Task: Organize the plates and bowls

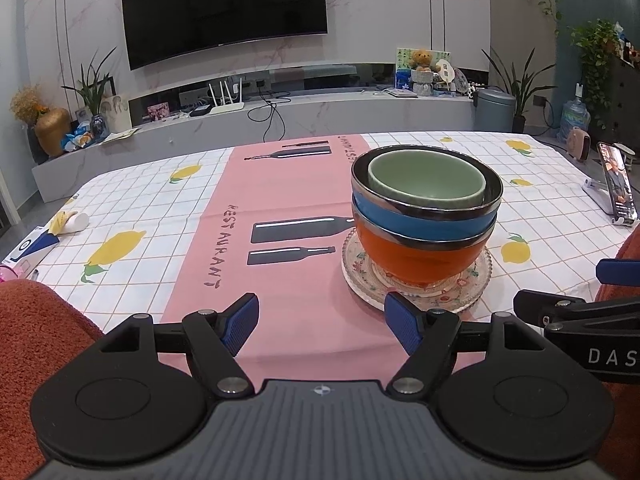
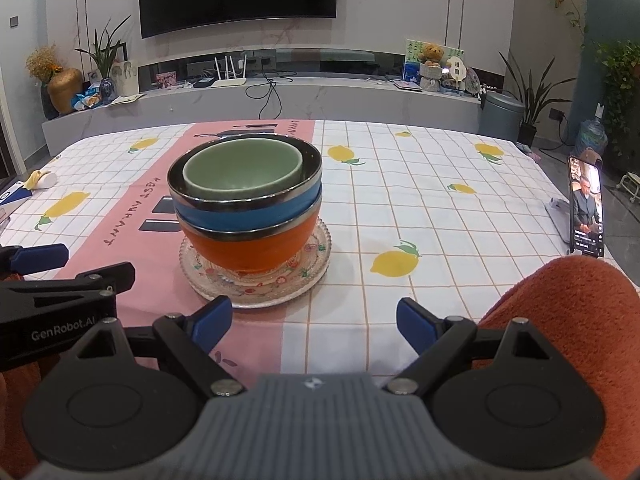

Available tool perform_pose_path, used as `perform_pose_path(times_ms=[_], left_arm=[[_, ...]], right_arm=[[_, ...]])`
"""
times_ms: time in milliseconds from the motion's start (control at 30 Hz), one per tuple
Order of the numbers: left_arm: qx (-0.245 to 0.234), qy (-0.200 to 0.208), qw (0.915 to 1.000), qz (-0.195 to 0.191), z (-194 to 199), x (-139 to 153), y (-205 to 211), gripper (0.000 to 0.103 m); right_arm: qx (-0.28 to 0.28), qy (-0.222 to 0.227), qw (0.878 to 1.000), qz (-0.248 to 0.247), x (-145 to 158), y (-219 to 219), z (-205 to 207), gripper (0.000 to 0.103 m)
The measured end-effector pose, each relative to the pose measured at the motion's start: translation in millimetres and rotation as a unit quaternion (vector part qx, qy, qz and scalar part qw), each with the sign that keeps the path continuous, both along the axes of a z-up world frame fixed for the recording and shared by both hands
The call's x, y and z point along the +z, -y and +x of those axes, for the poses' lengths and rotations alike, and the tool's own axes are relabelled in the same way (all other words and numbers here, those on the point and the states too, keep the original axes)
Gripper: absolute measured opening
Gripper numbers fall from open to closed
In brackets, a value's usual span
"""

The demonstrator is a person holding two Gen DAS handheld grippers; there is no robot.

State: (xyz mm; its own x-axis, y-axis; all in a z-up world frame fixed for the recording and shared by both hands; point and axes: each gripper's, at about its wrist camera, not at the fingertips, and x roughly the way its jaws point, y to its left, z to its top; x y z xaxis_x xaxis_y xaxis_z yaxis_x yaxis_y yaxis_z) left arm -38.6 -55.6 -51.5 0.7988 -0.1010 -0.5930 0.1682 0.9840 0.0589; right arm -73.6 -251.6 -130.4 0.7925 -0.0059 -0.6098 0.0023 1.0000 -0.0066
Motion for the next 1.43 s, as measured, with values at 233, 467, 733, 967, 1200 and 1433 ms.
perform_pose_path(times_ms=[233, 467, 733, 967, 1200, 1433], left_arm=[[-0.002, 0.002, 1.0, -0.001, -1.6, 1.5, 0.6, 0.084], [-0.002, 0.005, 1.0, -0.003, -2.8, 3.7, 0.8, 0.084], [0.001, 0.006, 1.0, -0.001, -3.6, 4.8, 0.4, 0.084], [-0.002, 0.007, 1.0, -0.002, -3.2, 6.8, -0.2, 0.083], [-0.003, 0.006, 1.0, -0.004, -2.7, 7.5, 0.2, 0.083], [-0.005, 0.008, 0.9999, -0.007, -2.5, 7.7, 0.0, 0.083]], right_arm=[[0.001, -0.001, 1.0, -0.001, 0.1, 0.0, 0.0, 0.088], [0.0, -0.002, 1.0, -0.001, 0.3, 0.5, 0.0, 0.088], [0.001, -0.004, 1.0, 0.003, -1.3, 0.6, -0.2, 0.088], [0.002, -0.003, 1.0, -0.001, -1.6, -0.4, 0.4, 0.088], [0.003, -0.003, 1.0, -0.003, -0.9, -1.4, -0.2, 0.088], [0.003, -0.004, 1.0, -0.002, -0.5, -1.9, -0.1, 0.088]])
